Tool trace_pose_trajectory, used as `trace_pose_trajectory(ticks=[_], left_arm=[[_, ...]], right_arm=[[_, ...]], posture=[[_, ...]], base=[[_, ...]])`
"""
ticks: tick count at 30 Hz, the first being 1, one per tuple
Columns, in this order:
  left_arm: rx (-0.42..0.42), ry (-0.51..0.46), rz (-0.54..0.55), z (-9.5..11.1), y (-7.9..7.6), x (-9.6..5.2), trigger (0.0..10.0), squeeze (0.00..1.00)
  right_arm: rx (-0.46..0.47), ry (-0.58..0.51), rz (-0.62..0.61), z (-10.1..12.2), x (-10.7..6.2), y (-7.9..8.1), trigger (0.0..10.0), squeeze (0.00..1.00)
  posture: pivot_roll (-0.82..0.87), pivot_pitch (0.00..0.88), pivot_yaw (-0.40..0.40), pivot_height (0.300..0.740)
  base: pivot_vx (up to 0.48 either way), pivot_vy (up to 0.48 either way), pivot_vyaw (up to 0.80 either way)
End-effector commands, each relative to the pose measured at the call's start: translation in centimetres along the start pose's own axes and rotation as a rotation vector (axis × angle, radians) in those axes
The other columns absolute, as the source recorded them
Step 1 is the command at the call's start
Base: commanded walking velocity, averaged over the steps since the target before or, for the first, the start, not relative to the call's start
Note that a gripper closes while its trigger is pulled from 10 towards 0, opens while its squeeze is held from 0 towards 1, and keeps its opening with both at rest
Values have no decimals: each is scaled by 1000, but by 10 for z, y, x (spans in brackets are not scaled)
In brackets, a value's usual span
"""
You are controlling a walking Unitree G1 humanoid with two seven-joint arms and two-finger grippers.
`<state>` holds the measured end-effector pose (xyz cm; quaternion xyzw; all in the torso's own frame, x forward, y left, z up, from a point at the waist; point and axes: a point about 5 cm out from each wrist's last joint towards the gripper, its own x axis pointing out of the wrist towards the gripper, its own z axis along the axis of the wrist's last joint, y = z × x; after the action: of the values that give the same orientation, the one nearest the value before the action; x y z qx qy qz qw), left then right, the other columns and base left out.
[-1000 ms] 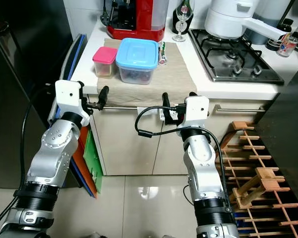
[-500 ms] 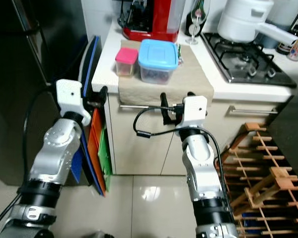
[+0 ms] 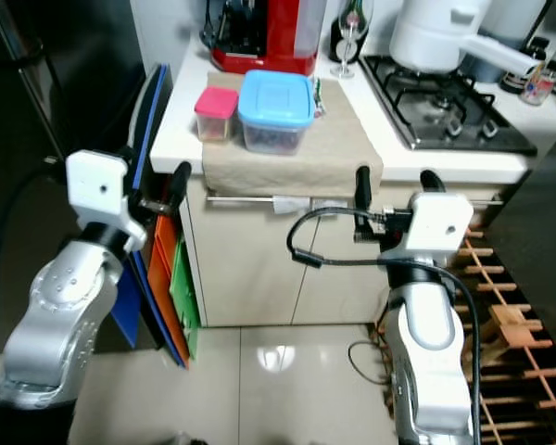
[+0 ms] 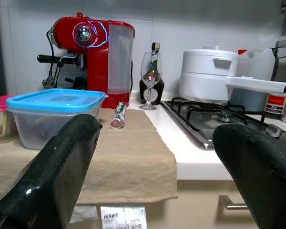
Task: Restocking fridge
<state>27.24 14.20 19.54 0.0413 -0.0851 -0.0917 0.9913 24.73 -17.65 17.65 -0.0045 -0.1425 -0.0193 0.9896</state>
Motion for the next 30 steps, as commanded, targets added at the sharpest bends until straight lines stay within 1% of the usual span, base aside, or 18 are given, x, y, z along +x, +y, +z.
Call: trace_pose_trajectory(ticks=[1,3,4,7,9,13,19,28,30], left_arm=[[-20,-14,1,6,1,-3,10000,0],[-62,-32,5,11,-1,1,10000,0],[-62,-32,5,11,-1,1,10000,0],[-47,-58,-40,21,-9,11,10000,0],[-46,-62,-52,24,-11,17,10000,0],[-59,-65,-60,25,-14,18,10000,0],[-66,-70,-50,26,-13,19,10000,0],[-68,-112,-13,34,-7,21,10000,0],[-66,-117,59,39,4,30,10000,0]], right_arm=[[15,-43,-1,12,1,2,10000,0],[19,-49,0,15,3,3,10000,0],[19,-49,0,15,3,3,10000,0],[28,-20,0,12,7,4,10000,0],[31,-12,7,11,10,6,10000,0],[32,-14,5,10,15,7,10000,0],[31,-17,0,11,17,7,10000,0],[31,-34,5,13,22,9,10000,0],[29,-58,21,18,28,11,10000,0]], posture=[[-59,0,-20,740],[-55,0,-29,740],[-55,0,-29,740],[-48,0,-37,740],[-48,0,-37,740],[-48,0,-37,740],[-52,0,-32,740],[-48,0,-29,740],[-46,0,-28,740]], base=[[0,0,0],[0,0,0],[0,0,0],[456,0,0],[480,0,0],[480,0,0],[480,0,0],[480,0,0],[0,0,0]])
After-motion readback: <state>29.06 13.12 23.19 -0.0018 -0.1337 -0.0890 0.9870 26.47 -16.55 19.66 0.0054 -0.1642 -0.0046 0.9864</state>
